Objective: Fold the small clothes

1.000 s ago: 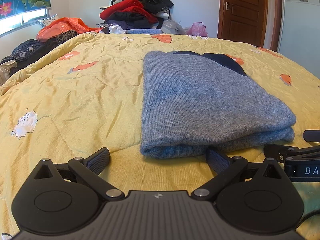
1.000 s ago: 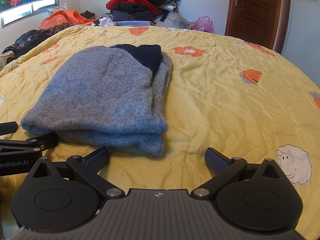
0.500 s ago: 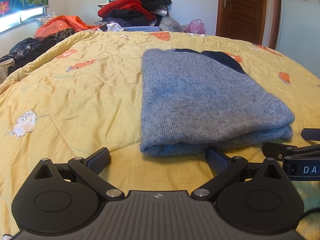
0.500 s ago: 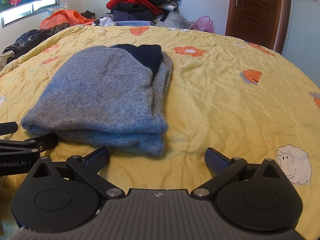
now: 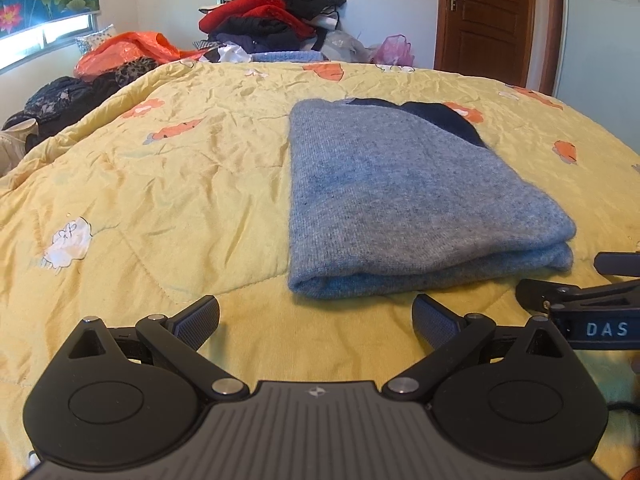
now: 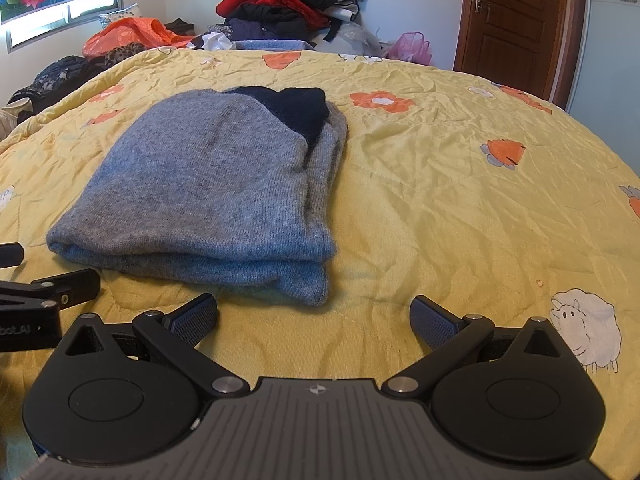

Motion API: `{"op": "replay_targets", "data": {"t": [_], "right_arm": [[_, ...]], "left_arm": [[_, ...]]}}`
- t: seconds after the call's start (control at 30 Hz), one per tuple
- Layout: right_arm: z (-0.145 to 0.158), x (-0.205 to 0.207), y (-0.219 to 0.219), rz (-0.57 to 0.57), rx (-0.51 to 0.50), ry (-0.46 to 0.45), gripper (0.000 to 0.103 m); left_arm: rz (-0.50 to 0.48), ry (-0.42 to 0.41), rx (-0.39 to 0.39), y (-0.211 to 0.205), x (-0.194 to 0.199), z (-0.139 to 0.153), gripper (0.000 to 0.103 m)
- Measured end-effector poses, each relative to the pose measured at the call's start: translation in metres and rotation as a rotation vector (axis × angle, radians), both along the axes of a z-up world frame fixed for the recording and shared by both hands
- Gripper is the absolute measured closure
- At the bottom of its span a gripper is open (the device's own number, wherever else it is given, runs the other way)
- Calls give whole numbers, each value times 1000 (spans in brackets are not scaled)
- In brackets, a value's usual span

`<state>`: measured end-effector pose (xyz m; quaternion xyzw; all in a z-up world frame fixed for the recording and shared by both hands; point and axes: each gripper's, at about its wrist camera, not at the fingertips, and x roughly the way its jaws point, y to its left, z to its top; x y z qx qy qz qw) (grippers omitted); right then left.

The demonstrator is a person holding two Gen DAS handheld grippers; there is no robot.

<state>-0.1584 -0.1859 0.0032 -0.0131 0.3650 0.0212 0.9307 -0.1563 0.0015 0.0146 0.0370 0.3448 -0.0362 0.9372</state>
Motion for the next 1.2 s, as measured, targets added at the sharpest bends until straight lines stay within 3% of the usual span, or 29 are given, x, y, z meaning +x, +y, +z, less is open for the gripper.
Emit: {"op": "replay_targets", "data": {"t": [0.3,0.63,1.2], "right_arm": [[8,-6,-1,16,-12,19,0],[47,-25,1,30,15,-33,0],[49,-27,7,41,14,-21,0]], "left_arm": [[26,-54,11,-3,-13,24,0],[31,-79,-10,-2,-25,45,0],[54,-64,-39,3,-24,49,0]]}}
